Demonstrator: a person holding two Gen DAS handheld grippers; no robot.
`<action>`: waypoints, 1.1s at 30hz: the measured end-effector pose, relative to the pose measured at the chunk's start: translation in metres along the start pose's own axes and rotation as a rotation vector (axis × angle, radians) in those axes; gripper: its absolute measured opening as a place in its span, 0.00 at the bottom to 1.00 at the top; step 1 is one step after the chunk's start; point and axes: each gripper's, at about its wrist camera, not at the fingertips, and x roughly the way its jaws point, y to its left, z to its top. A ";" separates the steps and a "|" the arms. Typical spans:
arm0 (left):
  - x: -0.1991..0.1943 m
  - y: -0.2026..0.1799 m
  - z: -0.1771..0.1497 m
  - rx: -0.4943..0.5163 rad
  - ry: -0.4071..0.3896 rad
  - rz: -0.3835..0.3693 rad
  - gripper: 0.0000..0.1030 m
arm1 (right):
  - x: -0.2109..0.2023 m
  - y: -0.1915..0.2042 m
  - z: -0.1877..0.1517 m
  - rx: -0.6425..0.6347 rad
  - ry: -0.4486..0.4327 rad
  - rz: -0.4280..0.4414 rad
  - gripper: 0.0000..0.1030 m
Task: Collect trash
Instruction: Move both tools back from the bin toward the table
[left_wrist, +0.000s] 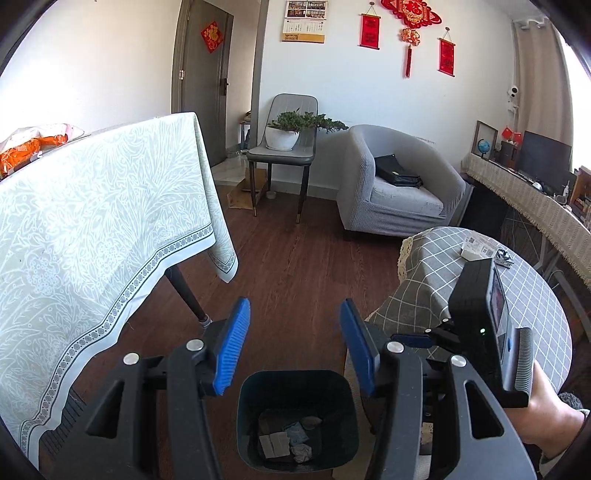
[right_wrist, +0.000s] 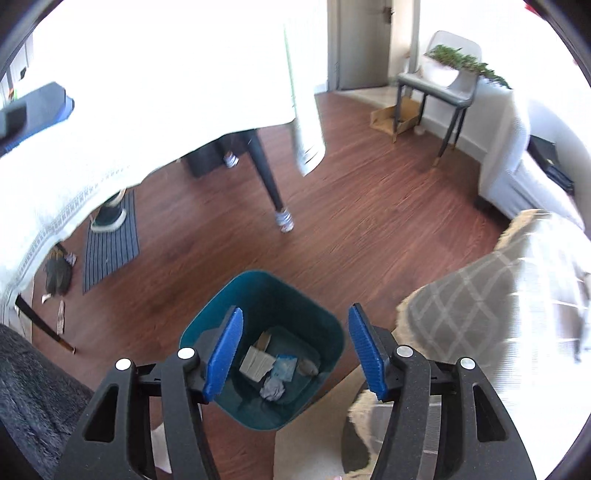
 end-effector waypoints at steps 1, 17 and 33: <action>0.000 -0.003 0.002 -0.001 -0.002 -0.005 0.55 | -0.006 -0.005 0.001 0.006 -0.011 -0.006 0.58; 0.023 -0.081 0.022 0.043 -0.020 -0.118 0.63 | -0.091 -0.100 -0.018 0.116 -0.145 -0.158 0.57; 0.091 -0.165 0.031 0.074 0.040 -0.238 0.71 | -0.144 -0.208 -0.060 0.269 -0.195 -0.309 0.64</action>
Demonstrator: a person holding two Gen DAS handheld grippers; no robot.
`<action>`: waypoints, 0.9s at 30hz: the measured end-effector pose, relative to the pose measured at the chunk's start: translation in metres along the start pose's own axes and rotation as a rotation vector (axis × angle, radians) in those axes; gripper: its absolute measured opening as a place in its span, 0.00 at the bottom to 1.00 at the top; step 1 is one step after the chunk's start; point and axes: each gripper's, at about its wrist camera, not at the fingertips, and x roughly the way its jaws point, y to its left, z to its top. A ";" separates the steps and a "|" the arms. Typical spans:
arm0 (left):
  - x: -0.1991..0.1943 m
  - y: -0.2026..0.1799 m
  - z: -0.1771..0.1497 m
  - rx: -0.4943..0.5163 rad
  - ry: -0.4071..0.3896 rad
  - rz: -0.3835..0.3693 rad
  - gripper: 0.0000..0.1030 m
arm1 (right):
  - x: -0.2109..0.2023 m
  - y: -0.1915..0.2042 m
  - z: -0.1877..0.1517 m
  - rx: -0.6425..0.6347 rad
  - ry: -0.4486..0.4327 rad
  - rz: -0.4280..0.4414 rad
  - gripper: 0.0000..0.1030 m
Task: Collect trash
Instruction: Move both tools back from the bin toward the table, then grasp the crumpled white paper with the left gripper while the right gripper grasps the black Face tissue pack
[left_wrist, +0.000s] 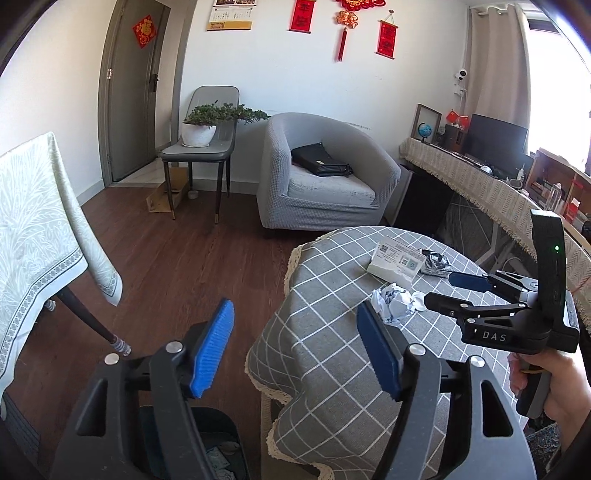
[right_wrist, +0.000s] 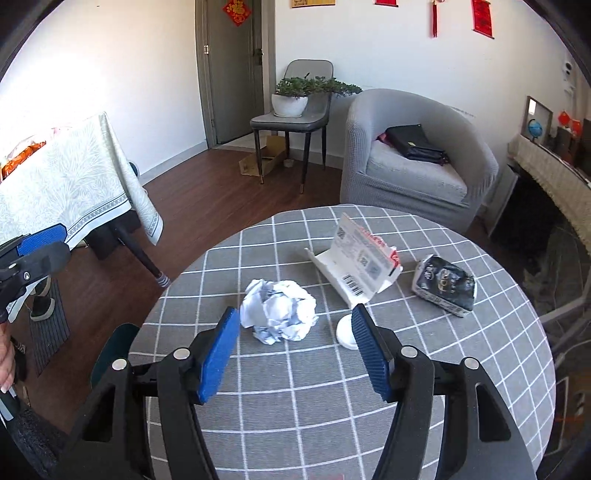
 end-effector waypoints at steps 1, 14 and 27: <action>0.004 -0.005 0.001 0.005 0.001 -0.003 0.73 | -0.001 -0.006 0.000 0.002 -0.005 -0.008 0.65; 0.073 -0.069 0.001 0.132 0.069 -0.094 0.82 | 0.002 -0.093 0.005 0.145 -0.025 -0.079 0.83; 0.135 -0.100 -0.007 0.150 0.172 -0.121 0.83 | 0.026 -0.139 0.007 0.279 -0.004 -0.106 0.95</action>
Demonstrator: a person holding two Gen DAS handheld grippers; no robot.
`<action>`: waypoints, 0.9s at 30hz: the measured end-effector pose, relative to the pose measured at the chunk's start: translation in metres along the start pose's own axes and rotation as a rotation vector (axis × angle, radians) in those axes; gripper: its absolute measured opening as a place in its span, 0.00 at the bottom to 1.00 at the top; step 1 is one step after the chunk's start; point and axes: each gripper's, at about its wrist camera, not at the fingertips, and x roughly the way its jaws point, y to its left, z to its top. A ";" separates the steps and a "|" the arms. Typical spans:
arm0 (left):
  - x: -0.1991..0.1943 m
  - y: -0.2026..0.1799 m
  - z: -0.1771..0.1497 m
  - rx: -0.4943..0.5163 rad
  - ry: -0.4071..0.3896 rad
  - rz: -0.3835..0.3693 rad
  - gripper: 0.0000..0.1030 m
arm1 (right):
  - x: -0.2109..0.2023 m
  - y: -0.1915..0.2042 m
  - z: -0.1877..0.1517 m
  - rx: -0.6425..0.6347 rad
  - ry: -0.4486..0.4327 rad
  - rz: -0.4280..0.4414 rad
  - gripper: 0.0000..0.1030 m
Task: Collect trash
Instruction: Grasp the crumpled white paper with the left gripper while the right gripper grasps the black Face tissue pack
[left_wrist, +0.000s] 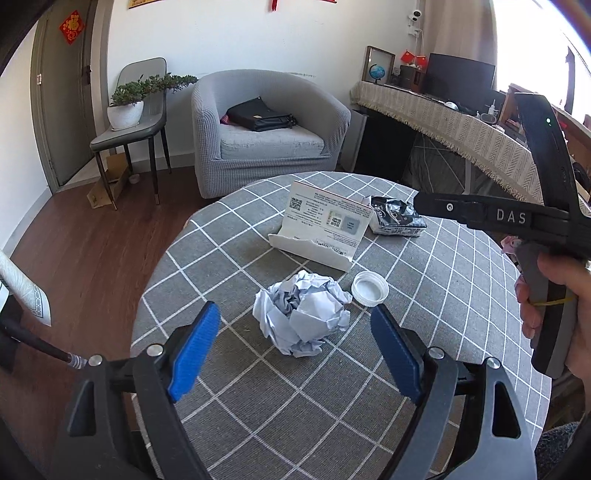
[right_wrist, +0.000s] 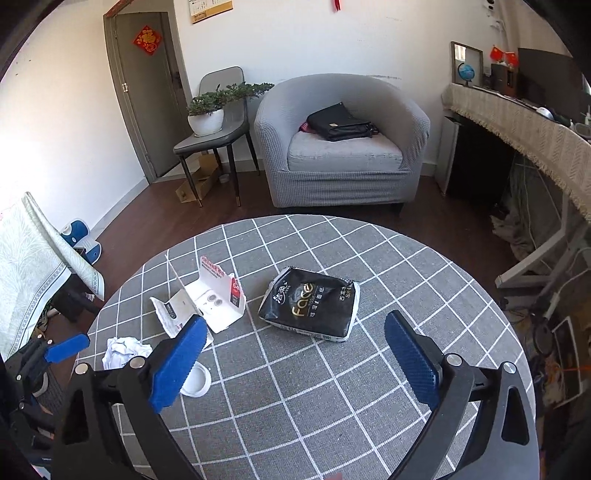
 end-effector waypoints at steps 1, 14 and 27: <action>0.004 -0.002 0.001 0.005 0.009 0.000 0.83 | 0.004 -0.001 0.001 0.005 0.006 -0.003 0.96; 0.027 -0.002 0.012 -0.005 0.052 -0.017 0.61 | 0.046 -0.013 0.004 0.070 0.089 -0.087 0.97; 0.022 -0.002 0.012 -0.023 0.034 -0.068 0.55 | 0.075 -0.007 0.019 0.107 0.102 -0.169 0.97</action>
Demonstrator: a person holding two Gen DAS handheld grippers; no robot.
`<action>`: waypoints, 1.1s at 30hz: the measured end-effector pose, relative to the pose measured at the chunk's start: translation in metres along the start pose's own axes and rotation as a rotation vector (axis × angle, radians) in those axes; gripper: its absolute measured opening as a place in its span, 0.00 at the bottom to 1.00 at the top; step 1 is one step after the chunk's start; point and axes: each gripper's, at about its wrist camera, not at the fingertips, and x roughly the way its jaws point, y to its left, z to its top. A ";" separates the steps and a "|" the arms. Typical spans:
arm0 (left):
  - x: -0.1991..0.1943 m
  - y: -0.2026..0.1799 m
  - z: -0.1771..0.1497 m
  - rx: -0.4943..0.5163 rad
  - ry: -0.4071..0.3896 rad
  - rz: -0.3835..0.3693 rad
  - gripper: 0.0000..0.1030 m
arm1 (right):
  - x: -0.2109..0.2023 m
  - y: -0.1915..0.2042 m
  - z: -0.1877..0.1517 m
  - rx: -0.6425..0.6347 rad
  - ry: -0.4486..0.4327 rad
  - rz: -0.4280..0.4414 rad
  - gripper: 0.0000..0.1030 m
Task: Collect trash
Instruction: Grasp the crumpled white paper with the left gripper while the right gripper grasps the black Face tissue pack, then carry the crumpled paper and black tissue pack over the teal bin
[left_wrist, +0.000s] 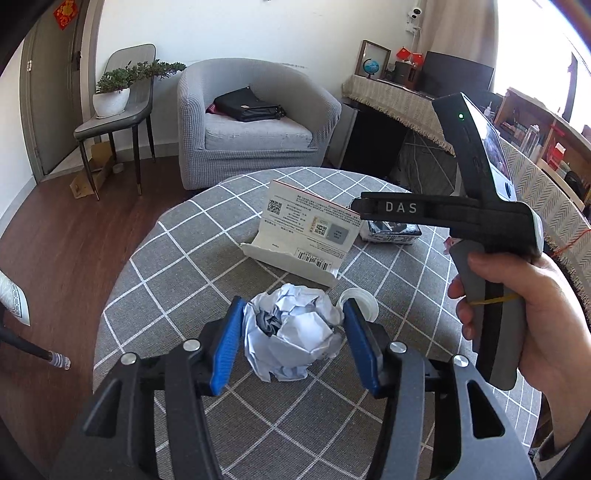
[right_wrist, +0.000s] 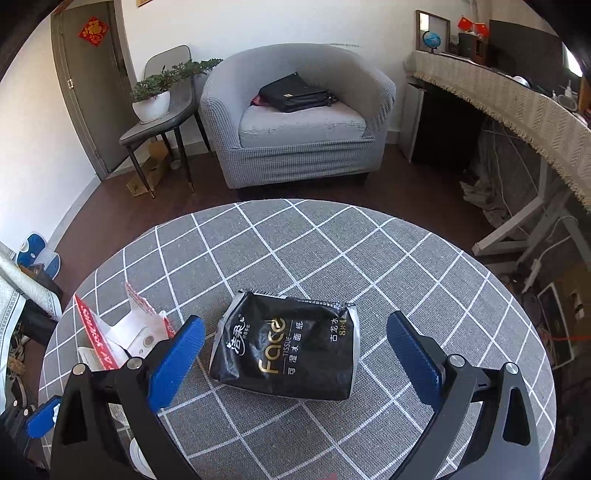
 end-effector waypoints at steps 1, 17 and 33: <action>0.001 0.000 -0.001 -0.004 0.003 -0.005 0.55 | 0.002 0.000 0.000 0.007 0.004 -0.007 0.97; -0.029 0.004 -0.005 0.018 -0.031 -0.013 0.55 | 0.009 -0.007 0.001 0.057 0.041 -0.024 0.78; -0.080 0.019 -0.019 -0.038 -0.064 0.003 0.55 | -0.061 -0.027 -0.021 0.058 -0.012 0.073 0.70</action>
